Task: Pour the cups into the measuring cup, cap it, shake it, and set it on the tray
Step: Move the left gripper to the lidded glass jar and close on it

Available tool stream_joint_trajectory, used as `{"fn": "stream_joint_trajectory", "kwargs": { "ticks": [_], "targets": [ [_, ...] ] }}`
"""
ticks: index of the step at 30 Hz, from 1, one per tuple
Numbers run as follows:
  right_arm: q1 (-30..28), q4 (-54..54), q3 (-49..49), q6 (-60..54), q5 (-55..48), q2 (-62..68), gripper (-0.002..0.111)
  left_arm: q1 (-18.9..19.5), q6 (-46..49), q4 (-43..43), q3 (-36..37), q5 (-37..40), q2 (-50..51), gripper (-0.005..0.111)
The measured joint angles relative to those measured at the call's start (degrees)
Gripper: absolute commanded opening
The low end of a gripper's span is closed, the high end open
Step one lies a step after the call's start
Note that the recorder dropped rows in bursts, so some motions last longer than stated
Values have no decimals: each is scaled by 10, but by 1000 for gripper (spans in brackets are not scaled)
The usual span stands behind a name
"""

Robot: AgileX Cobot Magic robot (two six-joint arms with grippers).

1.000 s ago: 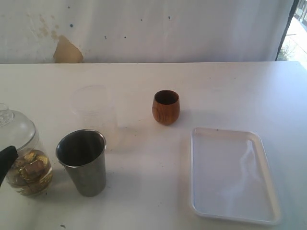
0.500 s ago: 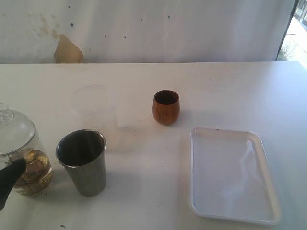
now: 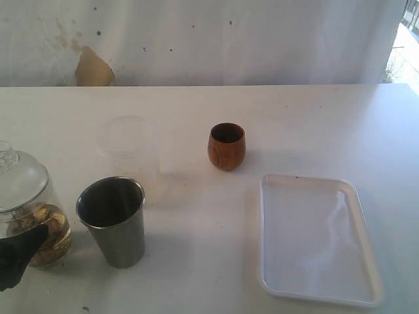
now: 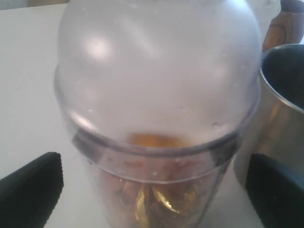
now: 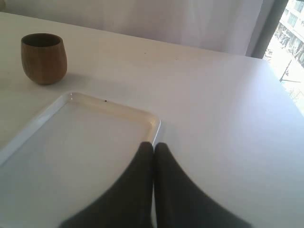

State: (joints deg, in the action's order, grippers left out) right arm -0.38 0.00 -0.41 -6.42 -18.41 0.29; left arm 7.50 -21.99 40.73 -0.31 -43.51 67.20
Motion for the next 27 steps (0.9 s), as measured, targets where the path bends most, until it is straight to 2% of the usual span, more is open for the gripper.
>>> {"fn": "stream_joint_trajectory", "kwargs": {
  "ticks": [8,27],
  "targets": [
    [0,0,0,-1,0,0,0,0,67,-36,-1,-65,74,105],
    [0,0,0,-1,0,0,0,0,107,-42,-36,-144,225,105]
  ]
}}
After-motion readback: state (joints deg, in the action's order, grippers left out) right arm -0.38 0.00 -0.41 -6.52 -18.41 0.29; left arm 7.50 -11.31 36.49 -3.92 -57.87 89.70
